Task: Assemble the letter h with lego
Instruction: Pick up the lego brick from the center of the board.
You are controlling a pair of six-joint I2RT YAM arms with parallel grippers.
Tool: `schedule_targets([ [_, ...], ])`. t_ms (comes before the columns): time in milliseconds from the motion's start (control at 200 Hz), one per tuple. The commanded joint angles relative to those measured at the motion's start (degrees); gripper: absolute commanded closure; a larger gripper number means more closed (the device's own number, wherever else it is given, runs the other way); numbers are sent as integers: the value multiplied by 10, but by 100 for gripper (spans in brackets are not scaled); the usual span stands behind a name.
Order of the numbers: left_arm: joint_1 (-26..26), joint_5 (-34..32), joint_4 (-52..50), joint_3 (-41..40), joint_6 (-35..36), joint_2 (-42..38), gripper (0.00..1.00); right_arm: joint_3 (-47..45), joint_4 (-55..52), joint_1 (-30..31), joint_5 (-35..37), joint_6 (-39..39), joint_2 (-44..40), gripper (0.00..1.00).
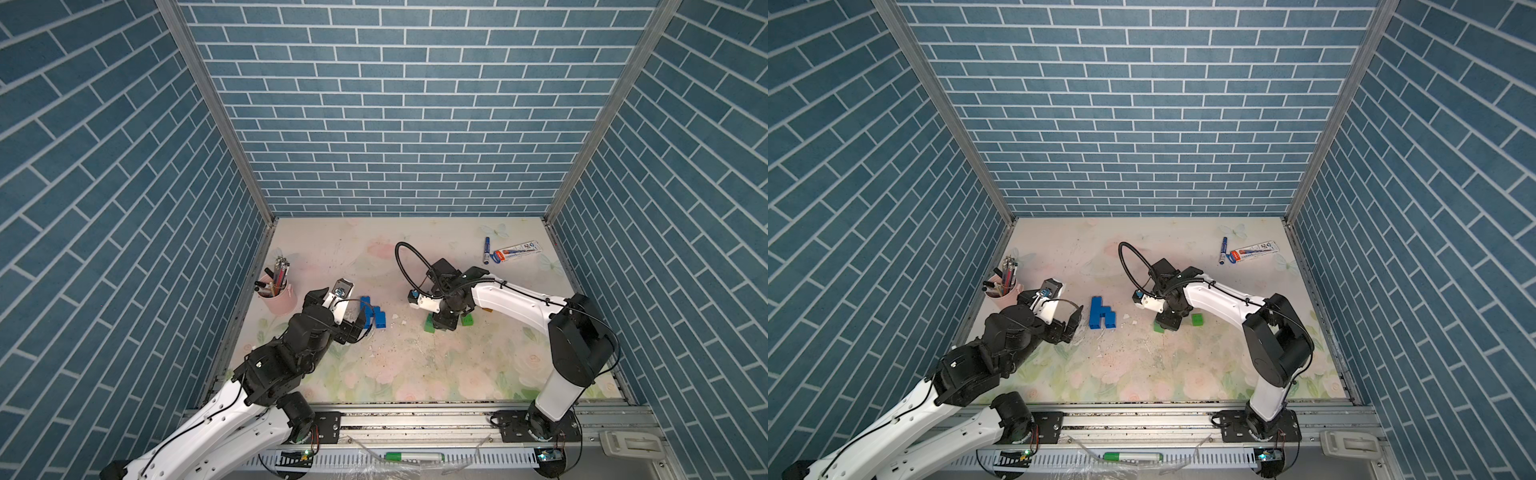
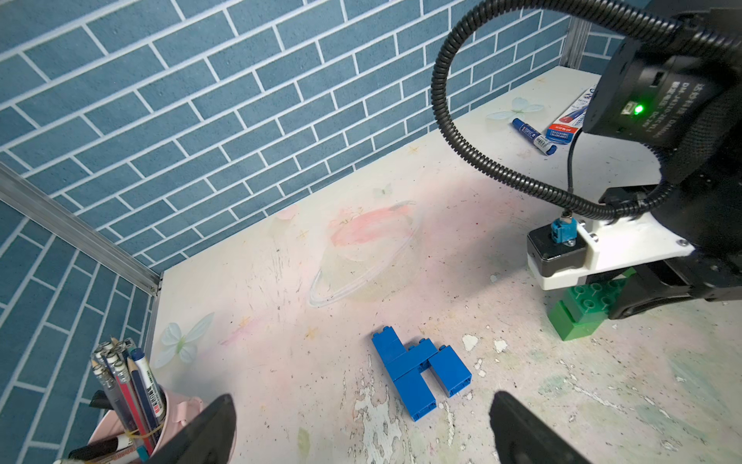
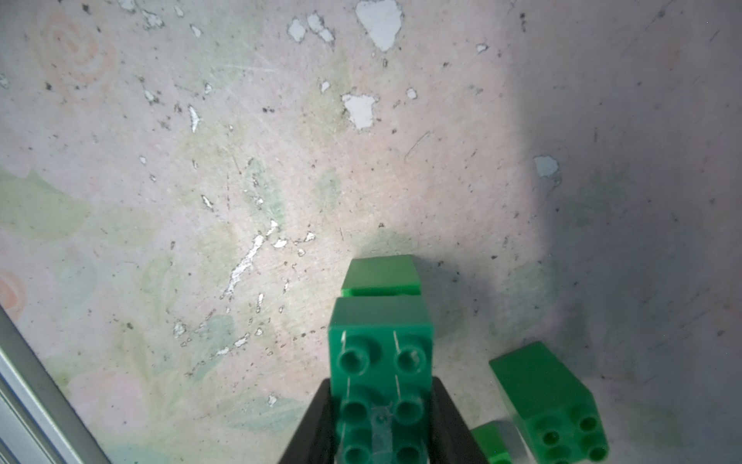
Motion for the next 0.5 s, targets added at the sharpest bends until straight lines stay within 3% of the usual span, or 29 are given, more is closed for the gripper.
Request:
schedule_targets([
  [0, 2, 6, -2, -4, 4, -1, 1, 13, -24, -6, -8, -24, 7, 100],
  [185, 2, 11, -3, -3, 4, -2, 1, 21, -47, -12, -41, -34, 13, 100],
  [495, 2, 15, -3, -3, 5, -1, 1, 11, -27, -12, -22, -42, 28, 100],
])
